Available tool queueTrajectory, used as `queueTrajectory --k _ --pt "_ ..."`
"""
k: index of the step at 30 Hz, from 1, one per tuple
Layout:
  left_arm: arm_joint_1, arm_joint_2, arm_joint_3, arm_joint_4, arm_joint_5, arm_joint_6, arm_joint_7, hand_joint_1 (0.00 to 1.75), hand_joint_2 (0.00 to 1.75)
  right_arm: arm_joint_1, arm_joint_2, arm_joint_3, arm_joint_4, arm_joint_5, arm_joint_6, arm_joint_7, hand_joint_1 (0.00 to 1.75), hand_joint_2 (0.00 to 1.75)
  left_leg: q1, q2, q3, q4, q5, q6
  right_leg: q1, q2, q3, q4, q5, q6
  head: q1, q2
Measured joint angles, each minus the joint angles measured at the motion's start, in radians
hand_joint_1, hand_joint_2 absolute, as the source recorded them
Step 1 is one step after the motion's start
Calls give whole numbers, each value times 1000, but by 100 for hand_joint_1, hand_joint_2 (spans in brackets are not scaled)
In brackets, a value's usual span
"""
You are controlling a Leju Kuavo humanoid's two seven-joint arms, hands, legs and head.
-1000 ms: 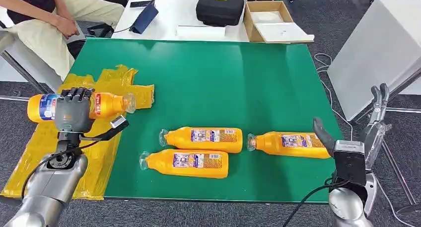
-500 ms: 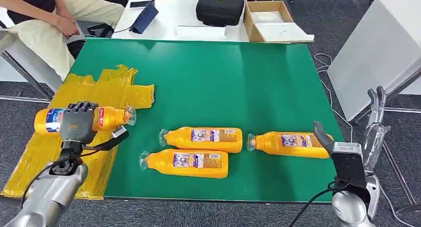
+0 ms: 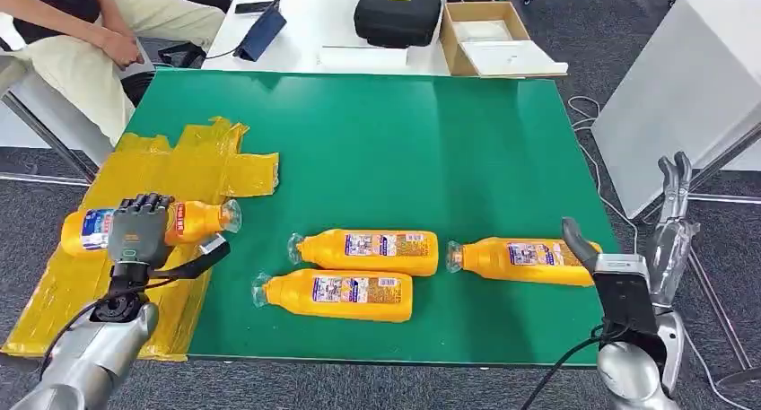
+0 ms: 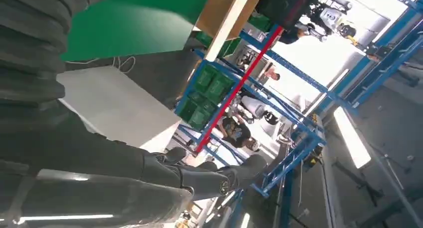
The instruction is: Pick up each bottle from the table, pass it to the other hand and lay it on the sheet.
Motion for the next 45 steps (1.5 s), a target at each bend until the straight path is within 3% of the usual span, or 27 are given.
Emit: queueTrajectory --k 3,8,20,25,29,36,40,45 --pt "-2 -2 8 26 0 0 10 0 175 -7 0 6 2 8 1 3 0 175 0 0 0 0 0 0 0 0 0 0 0 0 0 0" --pt "-79 -9 35 260 22 -3 30 0 175 -39 -3 28 21 58 18 31 0 175 0 -1 1 0 0 0 0 0 1 0 0 0 0 0" --pt "-99 -21 49 300 60 -5 7 0 175 -50 -11 40 21 132 51 97 0 175 0 -1 3 0 0 0 0 0 4 0 0 0 0 0" --pt "-84 -43 80 268 161 2 -92 0 175 -102 -64 45 31 253 181 219 0 175 -1 -1 3 0 1 1 -1 -1 4 0 0 0 0 0" --pt "-54 -86 105 181 306 2 -226 0 175 -190 -129 66 75 313 357 286 0 175 -2 -1 2 0 2 3 -2 0 3 0 2 2 0 0" --pt "3 -163 108 -78 348 3 -300 0 175 -406 -209 139 209 269 558 300 0 175 -3 -1 1 0 3 4 -2 -1 3 0 3 3 0 0" --pt "0 -209 111 -150 385 2 -332 0 175 -562 -274 197 300 183 741 301 0 175 -3 -2 1 0 3 4 -2 -1 3 0 3 3 0 0" --pt "-11 -233 111 -180 389 2 -332 0 175 -644 -319 238 354 166 764 298 0 175 -3 -2 1 0 3 4 -2 -2 3 0 3 3 0 0"
